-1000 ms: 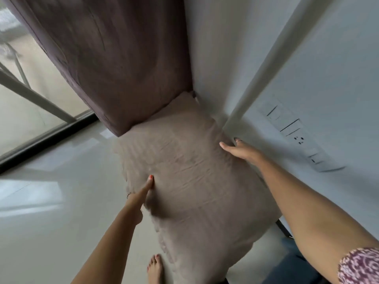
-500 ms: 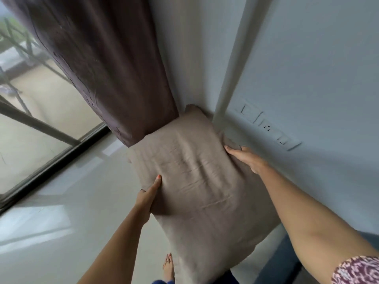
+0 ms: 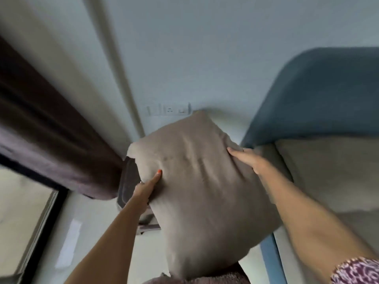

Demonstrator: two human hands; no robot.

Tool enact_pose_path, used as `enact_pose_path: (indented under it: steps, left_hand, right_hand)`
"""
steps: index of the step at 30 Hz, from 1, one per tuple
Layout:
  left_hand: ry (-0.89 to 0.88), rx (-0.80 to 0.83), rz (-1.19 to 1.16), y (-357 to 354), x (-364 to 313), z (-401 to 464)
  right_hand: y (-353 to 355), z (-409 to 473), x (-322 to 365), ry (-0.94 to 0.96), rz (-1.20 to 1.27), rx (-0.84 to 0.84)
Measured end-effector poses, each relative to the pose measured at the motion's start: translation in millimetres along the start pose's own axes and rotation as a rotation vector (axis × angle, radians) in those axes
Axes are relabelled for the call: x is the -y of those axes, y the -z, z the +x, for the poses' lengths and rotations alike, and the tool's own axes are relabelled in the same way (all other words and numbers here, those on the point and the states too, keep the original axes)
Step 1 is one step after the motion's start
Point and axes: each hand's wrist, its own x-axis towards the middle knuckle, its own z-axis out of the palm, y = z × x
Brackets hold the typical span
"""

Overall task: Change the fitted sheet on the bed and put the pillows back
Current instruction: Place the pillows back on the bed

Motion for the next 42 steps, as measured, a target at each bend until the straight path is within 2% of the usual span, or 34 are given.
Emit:
enact_pose_path:
  steps: [3, 6, 10, 14, 20, 27, 30, 35, 38, 42]
  left_hand:
    - [-0.094, 0.116, 0.147, -29.7, -1.9, -25.4]
    - [-0.196, 0.287, 0.277, -75.8, 6.3, -54.2]
    - [-0.305, 0.525, 0.513, -144.4, 48.7, -110.2]
    - [-0.38, 0.723, 0.722, -195.7, 121.3, -186.2]
    - [-0.504, 1.036, 1.065, -226.6, 281.0, -341.8]
    - [-0.591, 1.394, 1.418, -216.7, 472.3, -516.4]
    - [-0.544, 1.547, 1.497, -202.5, 545.3, -573.3]
    - [-0.549, 1.664, 1.68, -199.5, 654.1, -643.0]
    - [-0.495, 1.697, 1.784, -214.1, 712.1, -682.9]
    - [-0.523, 1.732, 1.875, -234.8, 781.0, -751.2]
  right_hand:
    - [39.8, -63.0, -56.4, -0.005, 0.144, -0.163]
    - [72.2, -124.2, -126.8, -0.1, 0.241, -0.349]
    - [99.7, -228.4, -239.3, -0.205, 0.379, -0.63]
    - [92.9, -351.0, -346.8, -0.34, 0.492, -0.842]
    - [16.8, -578.9, -499.5, -0.555, 0.687, -1.164]
    - [-102.9, -806.4, -608.2, -0.867, 0.913, -1.483]
    - [-146.4, -870.4, -643.8, -0.986, 0.999, -1.551]
    - [-194.0, -941.6, -698.6, -1.124, 1.166, -1.656]
    - [-201.6, -976.2, -728.0, -1.15, 1.207, -1.725]
    - [-192.0, -1026.6, -766.9, -1.168, 1.304, -1.798]
